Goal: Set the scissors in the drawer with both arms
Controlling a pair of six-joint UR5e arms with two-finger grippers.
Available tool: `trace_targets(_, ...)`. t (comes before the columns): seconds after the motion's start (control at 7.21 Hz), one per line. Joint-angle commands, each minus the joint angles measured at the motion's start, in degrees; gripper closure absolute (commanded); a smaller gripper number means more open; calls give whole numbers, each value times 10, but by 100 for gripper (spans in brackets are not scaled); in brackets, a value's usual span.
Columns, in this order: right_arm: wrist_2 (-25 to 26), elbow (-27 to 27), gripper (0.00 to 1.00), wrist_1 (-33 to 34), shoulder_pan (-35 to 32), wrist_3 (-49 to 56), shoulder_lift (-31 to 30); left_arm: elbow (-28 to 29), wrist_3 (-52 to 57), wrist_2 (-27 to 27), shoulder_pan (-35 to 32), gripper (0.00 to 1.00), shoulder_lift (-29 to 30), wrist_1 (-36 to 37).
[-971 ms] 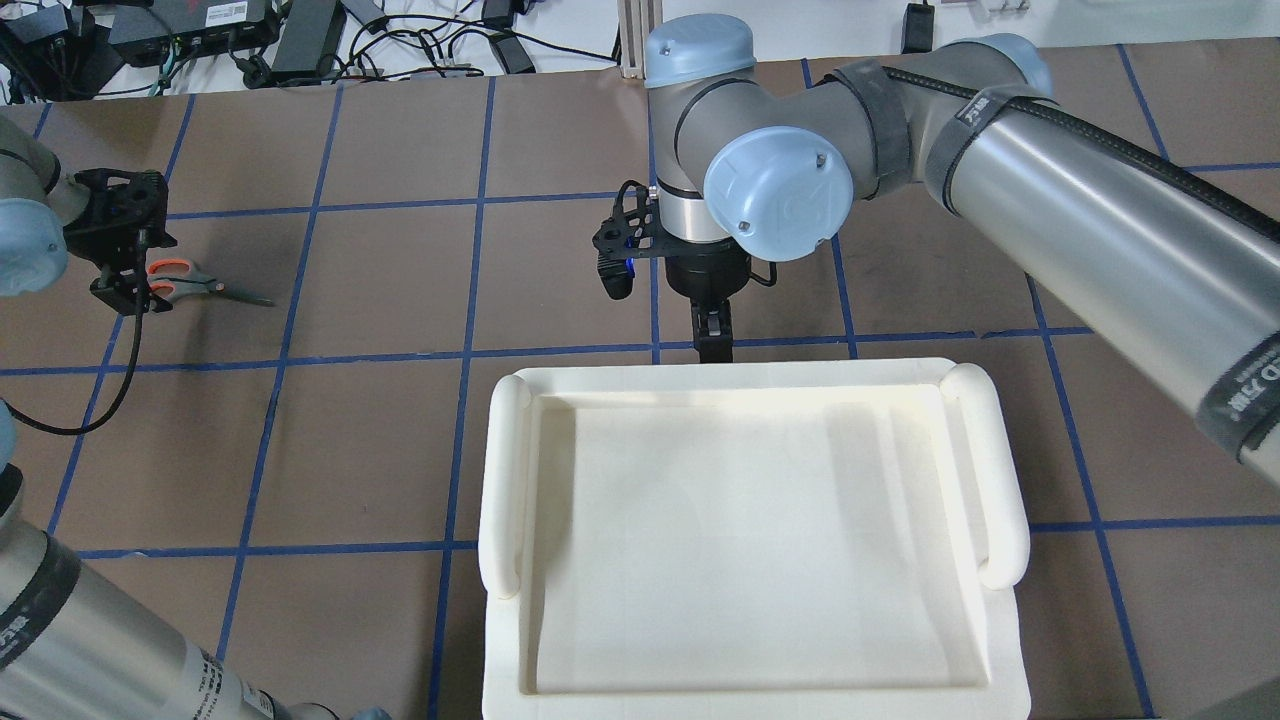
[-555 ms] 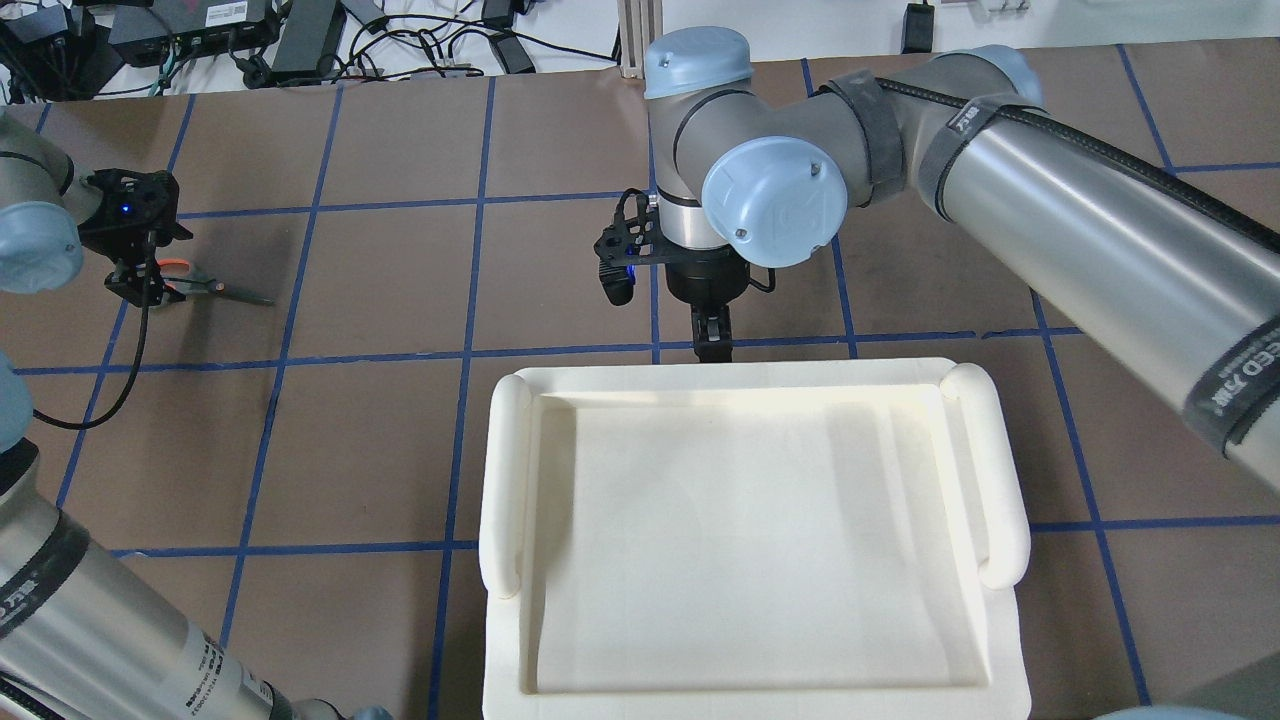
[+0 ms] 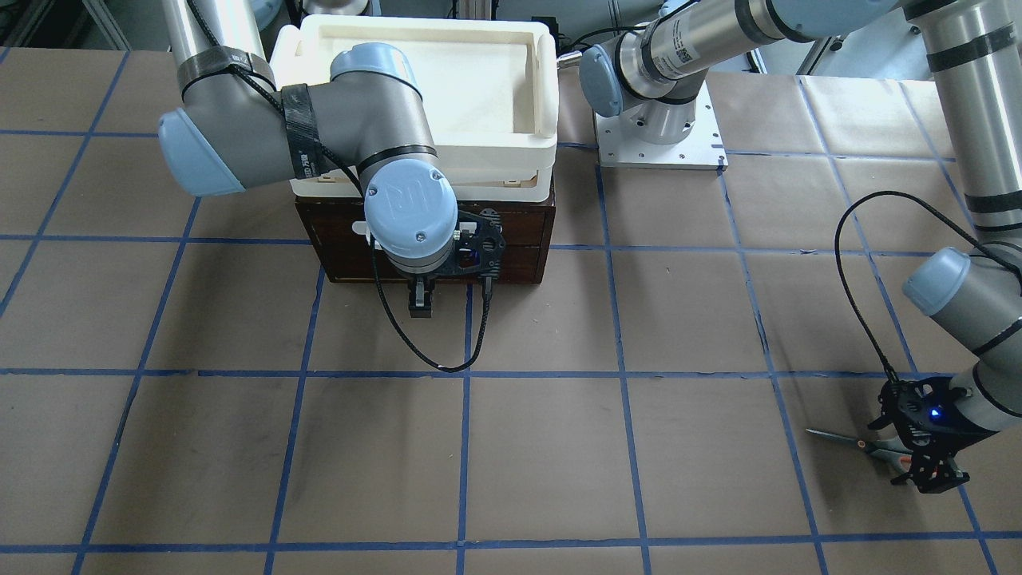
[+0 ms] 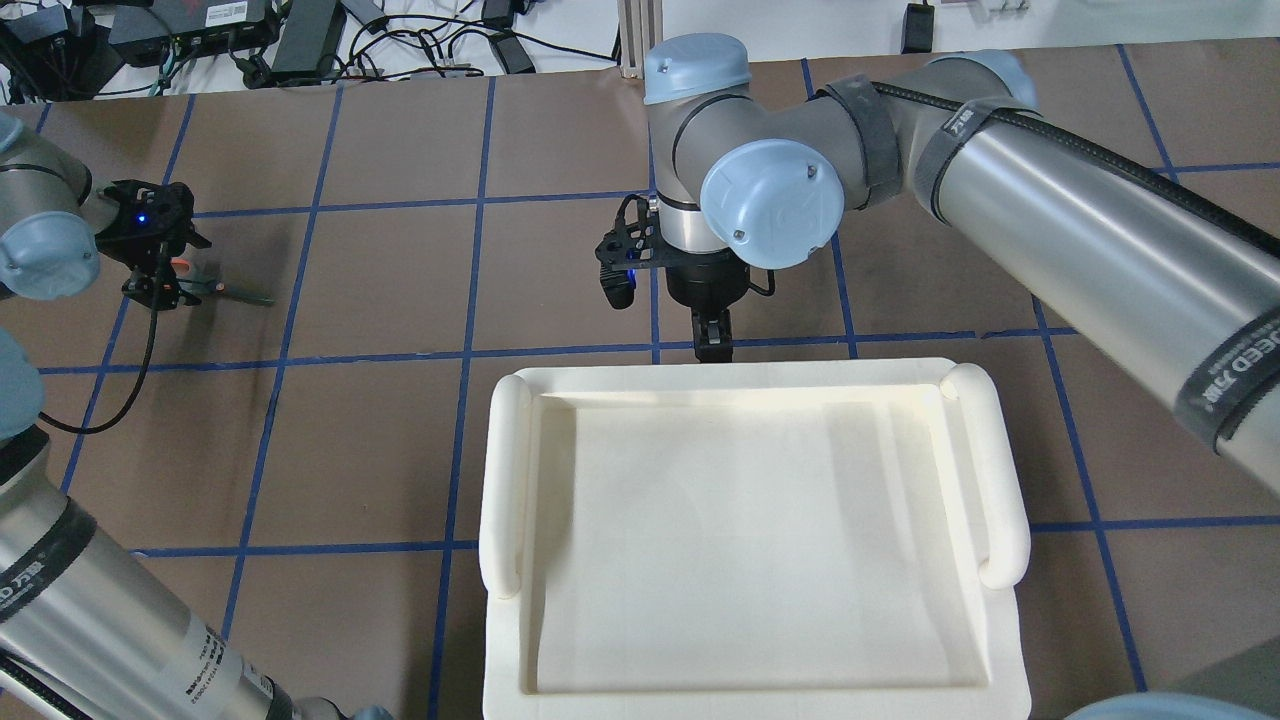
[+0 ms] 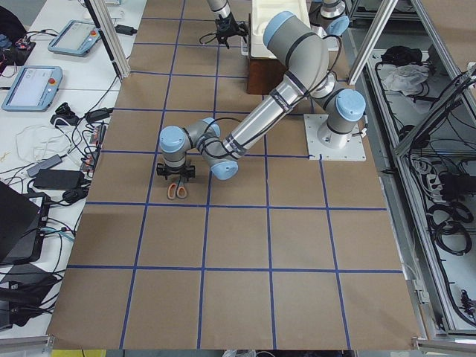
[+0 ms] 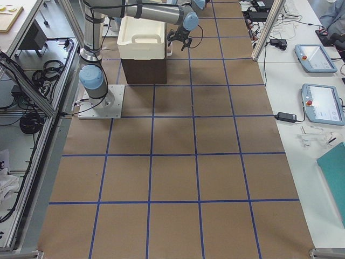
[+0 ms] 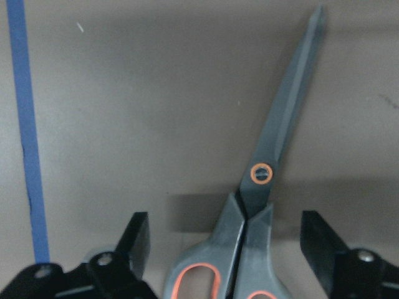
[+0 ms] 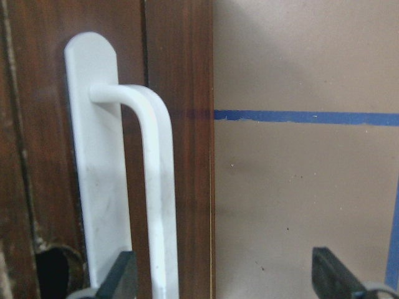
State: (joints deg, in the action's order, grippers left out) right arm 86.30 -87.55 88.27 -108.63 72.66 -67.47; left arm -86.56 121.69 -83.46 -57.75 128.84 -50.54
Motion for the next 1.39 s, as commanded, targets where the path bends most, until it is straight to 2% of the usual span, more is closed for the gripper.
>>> trace_targets(0.0,1,0,0,3,0,3,6,2,1,-5,0,37,4,0)
trace_targets(0.14,1,0,0,7,0,3,9,2,1,-7,0,56,5,0)
trace_targets(0.28,1,2,0,9,0,6,13,2,1,-7,0,70,5,0)
trace_targets(0.42,2,3,0,10,0,8,14,2,1,-7,-1,100,3,0)
trace_targets(1.11,2,5,0,22,1,12,22,2,-6,-15,-12,100,-39,-9)
trace_targets(1.25,2,5,0,36,0,13,22,2,-10,-21,-15,100,-54,-36)
